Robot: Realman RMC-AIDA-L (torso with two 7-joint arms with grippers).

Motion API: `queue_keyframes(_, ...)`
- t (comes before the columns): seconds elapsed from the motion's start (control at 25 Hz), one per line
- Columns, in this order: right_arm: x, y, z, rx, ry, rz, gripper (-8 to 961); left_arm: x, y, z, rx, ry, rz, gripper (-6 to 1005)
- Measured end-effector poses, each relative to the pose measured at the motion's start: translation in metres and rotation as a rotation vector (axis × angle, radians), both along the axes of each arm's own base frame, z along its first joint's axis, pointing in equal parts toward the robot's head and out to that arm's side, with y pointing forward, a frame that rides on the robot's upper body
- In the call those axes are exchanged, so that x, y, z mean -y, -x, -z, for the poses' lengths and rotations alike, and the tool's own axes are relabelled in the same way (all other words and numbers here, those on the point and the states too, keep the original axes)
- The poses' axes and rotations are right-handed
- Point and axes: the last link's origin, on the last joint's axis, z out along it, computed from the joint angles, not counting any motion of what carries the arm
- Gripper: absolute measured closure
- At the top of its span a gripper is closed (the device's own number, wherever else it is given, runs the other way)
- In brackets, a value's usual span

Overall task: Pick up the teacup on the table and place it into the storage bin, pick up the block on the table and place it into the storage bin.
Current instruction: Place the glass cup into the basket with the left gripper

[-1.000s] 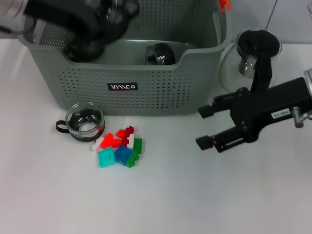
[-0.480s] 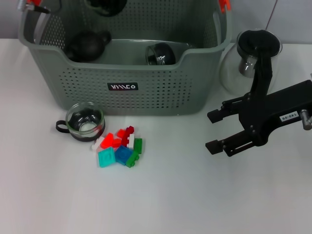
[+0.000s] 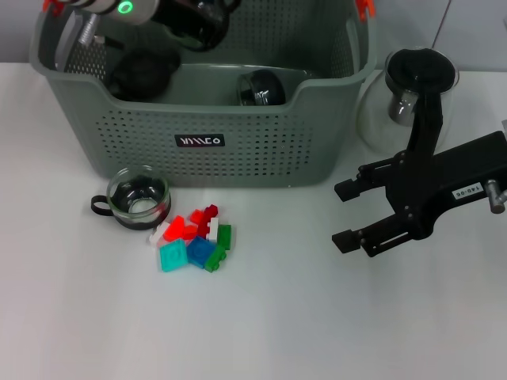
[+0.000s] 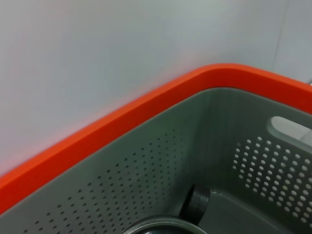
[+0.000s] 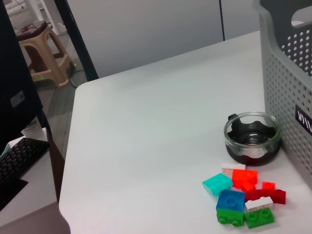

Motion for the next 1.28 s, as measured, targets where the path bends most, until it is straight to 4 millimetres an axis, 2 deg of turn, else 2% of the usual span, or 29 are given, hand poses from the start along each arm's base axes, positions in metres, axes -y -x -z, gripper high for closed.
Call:
queue_keyframes(0.48, 0.002, 0.001, 0.005, -0.007, 0.004, -0.006, 72, 0.004, -0.001, 0.030, -0.092, 0.013, 0.036, 954)
queue_keyframes(1.28, 0.002, -0.001, 0.008, -0.012, 0.004, -0.004, 71, 0.008, -0.003, 0.056, -0.163, 0.029, 0.090, 953)
